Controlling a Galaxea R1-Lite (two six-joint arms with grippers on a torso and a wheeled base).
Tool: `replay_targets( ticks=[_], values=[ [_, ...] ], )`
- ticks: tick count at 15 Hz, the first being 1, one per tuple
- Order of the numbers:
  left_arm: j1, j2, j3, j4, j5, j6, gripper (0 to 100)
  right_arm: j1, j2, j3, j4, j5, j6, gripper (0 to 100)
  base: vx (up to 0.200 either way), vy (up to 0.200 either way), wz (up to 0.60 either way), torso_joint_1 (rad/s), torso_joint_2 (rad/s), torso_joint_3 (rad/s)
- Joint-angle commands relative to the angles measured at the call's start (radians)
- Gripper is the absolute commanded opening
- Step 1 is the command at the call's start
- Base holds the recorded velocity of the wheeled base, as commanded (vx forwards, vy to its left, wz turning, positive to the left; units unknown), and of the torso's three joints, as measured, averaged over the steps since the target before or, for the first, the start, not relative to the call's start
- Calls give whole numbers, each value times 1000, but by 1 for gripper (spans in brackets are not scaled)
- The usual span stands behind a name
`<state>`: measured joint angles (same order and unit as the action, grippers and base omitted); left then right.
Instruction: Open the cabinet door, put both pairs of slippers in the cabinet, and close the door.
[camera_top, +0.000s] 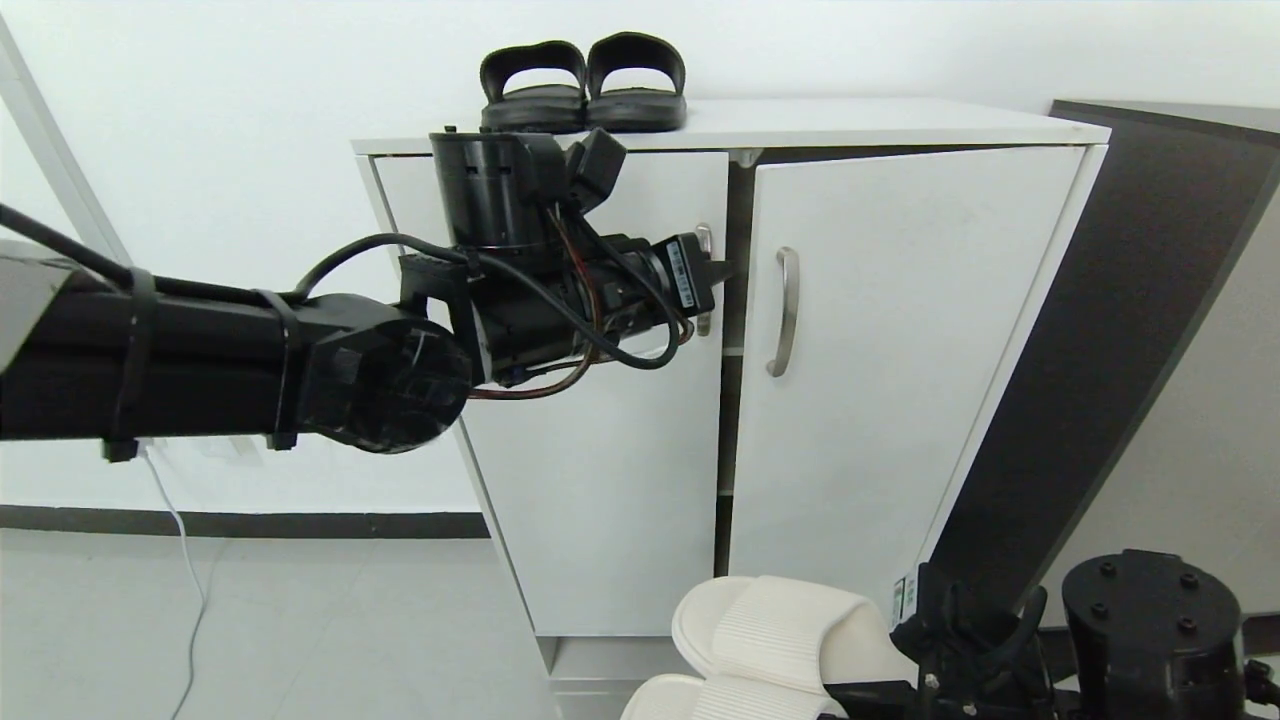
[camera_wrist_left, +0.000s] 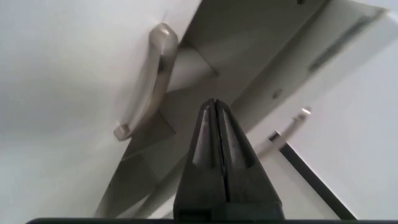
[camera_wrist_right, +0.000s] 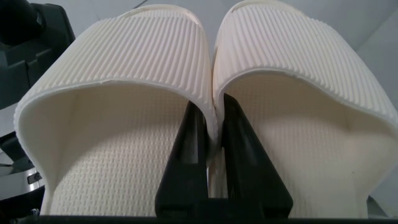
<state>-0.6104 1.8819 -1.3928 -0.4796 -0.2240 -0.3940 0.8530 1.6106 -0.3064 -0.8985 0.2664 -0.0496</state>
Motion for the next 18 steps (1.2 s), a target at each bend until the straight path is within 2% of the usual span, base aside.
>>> replay_targets(
  ticks=[1, 7, 11, 15, 18],
  values=[
    [0, 49, -37, -1, 0, 0, 0, 0, 5, 0, 0, 1, -1, 0, 0, 0, 0, 0, 0, 0],
    [-5, 79, -63, -1, 6, -2, 0, 5, 3, 27, 1, 54, -1, 0, 0, 0, 0, 0, 0, 0],
    [-20, 88, -81, -10, 5, -8, 0, 26, 3, 62, 0, 119, -12, 0, -200, 0, 0, 2, 0, 1],
    [-178, 65, -11, -108, 11, -3, 0, 35, 2, 99, 0, 142, -59, 0, -200, 0, 0, -5, 1, 2],
    [-206, 52, 1, -119, 11, -2, 0, 37, 2, 102, 0, 142, -70, 0, -200, 0, 0, 4, 1, 1]
  ],
)
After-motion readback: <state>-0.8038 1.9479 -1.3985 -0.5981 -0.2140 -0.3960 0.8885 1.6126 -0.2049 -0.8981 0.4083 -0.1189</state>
